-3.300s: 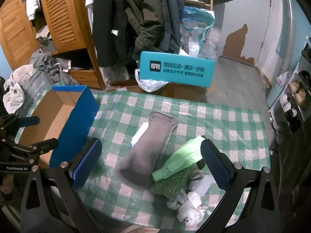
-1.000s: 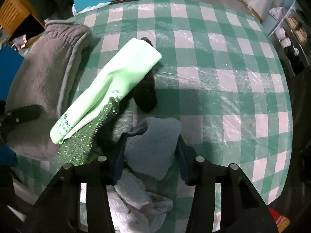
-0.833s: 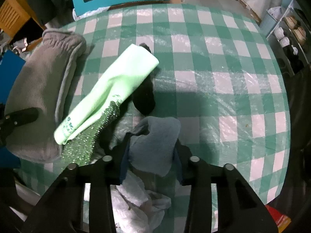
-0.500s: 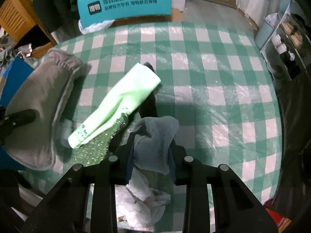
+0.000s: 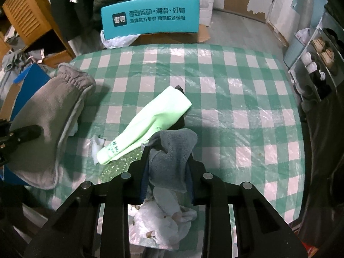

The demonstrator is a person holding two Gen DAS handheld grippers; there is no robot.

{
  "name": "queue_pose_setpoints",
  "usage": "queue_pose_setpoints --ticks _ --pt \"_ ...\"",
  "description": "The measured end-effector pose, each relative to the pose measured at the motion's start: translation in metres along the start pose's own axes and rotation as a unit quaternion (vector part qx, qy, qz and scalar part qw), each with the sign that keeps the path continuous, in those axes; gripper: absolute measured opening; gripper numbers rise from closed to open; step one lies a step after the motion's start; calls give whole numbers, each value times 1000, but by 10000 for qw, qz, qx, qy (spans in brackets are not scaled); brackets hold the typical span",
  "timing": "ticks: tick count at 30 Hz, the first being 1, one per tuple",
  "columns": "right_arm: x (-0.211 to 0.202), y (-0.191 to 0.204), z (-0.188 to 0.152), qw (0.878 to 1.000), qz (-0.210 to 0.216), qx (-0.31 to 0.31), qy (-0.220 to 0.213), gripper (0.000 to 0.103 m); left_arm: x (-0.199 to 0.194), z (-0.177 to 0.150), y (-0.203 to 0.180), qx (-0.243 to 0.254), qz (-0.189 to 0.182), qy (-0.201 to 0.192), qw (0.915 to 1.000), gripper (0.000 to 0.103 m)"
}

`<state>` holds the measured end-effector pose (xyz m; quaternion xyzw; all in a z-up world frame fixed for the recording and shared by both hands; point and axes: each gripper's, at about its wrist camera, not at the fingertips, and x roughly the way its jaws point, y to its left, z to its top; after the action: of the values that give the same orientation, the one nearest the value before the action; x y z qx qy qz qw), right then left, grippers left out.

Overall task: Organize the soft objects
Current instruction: 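Lift the grey sock and grey cloth and carry both over the cardboard box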

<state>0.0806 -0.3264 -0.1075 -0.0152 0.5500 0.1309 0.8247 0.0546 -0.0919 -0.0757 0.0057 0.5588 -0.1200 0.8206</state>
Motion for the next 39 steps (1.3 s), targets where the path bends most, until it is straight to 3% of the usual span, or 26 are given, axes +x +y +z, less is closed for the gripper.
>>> queue_pose_setpoints --ticks 20,39 --pt "-33 36 8 9987 184 -339 -341 28 -53 -3 8 103 -101 -681 9976 16" --pt "-72 86 21 9938 455 -734 -703 28 -117 -17 31 105 265 -1346 9905 16"
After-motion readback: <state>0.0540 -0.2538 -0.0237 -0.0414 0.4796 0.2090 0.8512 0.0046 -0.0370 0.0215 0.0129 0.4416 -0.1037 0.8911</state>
